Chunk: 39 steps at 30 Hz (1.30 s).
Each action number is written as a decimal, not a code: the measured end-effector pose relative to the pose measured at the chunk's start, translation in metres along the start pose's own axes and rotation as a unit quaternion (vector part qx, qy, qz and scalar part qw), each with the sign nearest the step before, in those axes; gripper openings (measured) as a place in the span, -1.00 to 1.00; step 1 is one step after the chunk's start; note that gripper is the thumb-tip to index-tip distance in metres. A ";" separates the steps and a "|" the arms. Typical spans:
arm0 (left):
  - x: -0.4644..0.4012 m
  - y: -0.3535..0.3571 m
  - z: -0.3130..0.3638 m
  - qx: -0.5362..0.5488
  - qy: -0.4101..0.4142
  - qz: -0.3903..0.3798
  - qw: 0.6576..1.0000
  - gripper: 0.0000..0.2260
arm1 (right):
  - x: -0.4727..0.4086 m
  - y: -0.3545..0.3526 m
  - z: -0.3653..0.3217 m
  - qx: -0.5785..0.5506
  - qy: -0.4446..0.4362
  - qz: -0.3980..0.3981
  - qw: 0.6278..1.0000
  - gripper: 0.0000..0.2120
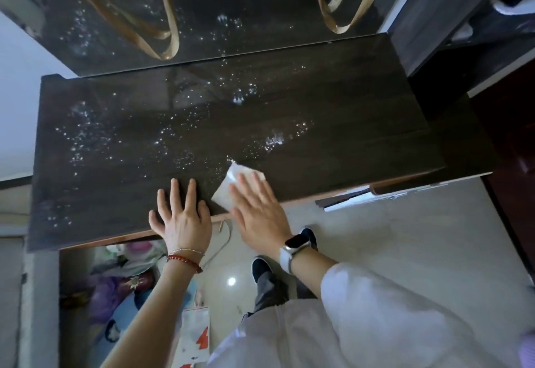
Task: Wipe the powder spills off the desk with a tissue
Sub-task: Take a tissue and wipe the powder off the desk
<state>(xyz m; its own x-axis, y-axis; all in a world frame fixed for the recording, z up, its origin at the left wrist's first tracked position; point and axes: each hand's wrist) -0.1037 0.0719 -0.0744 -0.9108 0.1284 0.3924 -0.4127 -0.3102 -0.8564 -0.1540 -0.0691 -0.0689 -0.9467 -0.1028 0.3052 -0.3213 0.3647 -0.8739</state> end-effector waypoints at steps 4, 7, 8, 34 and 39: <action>-0.003 0.001 -0.016 -0.033 -0.015 -0.002 0.999 -0.57 | 0.003 -0.014 0.037 0.055 -0.015 0.006 0.998 -0.53; -0.003 0.006 -0.011 -0.012 -0.027 0.014 0.999 -0.55 | 0.006 -0.038 0.108 0.037 0.179 0.049 0.982 -0.55; -0.003 0.007 -0.011 -0.011 -0.025 0.019 0.999 -0.54 | 0.003 -0.049 0.130 0.003 0.256 0.060 0.965 -0.55; 0.001 -0.011 -0.041 -0.053 -0.011 -0.026 0.998 -0.54 | -0.030 0.002 -0.043 0.020 -0.103 -0.068 0.992 -0.50; 0.010 -0.019 -0.069 -0.048 -0.025 -0.028 0.998 -0.53 | -0.011 -0.017 0.024 0.045 -0.014 0.000 0.999 -0.53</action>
<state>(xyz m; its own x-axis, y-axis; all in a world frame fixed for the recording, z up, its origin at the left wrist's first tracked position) -0.1054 0.1441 -0.0778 -0.8857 0.0946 0.4546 -0.4641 -0.2114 -0.8602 -0.1383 -0.0969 -0.0665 -0.9463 -0.1297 0.2960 -0.3213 0.2793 -0.9048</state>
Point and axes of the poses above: each hand's wrist, its own x-axis away from the middle knuckle, its own y-axis out of the palm, z = x × y, and after that the axes turned 15 degrees about -z, right-handed
